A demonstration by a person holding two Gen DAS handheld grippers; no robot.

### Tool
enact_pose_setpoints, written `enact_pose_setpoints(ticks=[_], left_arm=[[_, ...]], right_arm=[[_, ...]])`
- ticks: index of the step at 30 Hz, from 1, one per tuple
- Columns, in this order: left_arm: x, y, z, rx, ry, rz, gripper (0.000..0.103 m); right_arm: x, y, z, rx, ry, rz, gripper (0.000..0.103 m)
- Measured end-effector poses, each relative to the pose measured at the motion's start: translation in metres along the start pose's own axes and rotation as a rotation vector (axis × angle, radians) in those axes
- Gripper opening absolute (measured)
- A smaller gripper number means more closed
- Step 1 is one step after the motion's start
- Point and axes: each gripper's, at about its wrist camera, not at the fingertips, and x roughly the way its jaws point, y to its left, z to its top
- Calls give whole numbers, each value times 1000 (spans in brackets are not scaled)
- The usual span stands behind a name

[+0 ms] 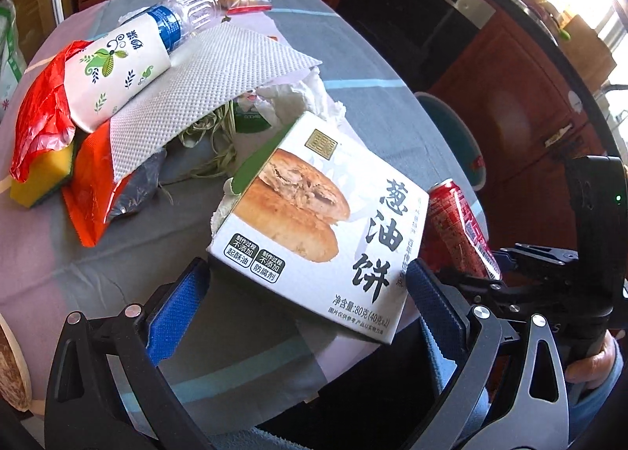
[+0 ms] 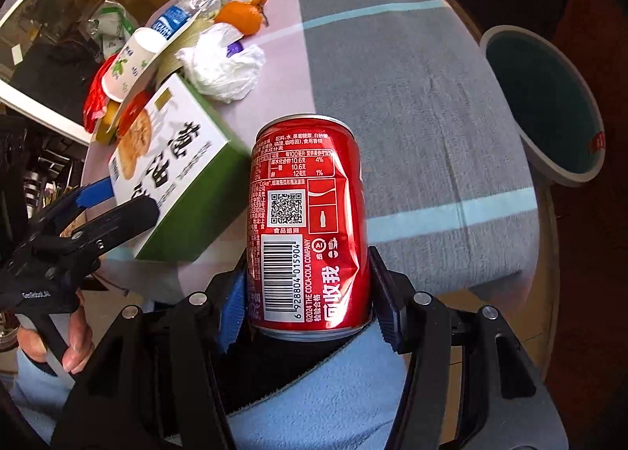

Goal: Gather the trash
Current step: 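Grasp the red Coca-Cola can with the right tool while the left tool grasps the flatbread box, then carry the can and box over the teal bin and open both tools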

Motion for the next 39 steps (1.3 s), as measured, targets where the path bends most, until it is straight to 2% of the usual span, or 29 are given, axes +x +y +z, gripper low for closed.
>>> enact_pose_setpoints(ticks=[9,11,13,14,16,18,20,23,26,27,28,30,33,39], left_arm=[[-8,-15,-35,132,39,-72,99],[-9,-17,-38,156,36,-98,92],[-13,-15,-43,173,23,-121,77],[-15,-12,-45,186,9,-121,73],[-18,-10,-46,215,-13,-99,56],[-16,-11,-44,239,-3,-105,46],[-7,-18,-42,263,-4,-100,46],[9,-20,-35,249,-10,-24,50],[23,-15,-28,180,11,-50,51],[23,-16,-27,167,9,-49,39],[22,-19,-26,166,15,-45,23],[20,-27,-23,162,26,-38,10],[7,-38,-14,169,-6,-30,6],[-11,-55,10,157,-52,-45,5]], right_arm=[[19,6,24,24,1,3,53],[19,4,34,37,-10,-2,53],[17,2,39,50,-17,-4,53],[15,1,40,51,-20,-7,53],[12,-2,38,52,-19,-10,53],[14,-4,36,62,-9,-2,53],[19,-7,34,67,1,6,54],[20,-10,31,74,8,13,54],[21,-12,32,79,2,14,54],[19,-14,33,83,-1,14,54],[17,-15,32,89,-6,17,54],[11,-19,32,98,-23,21,53],[4,-25,33,112,-41,41,53],[-13,-37,35,138,-90,93,53]])
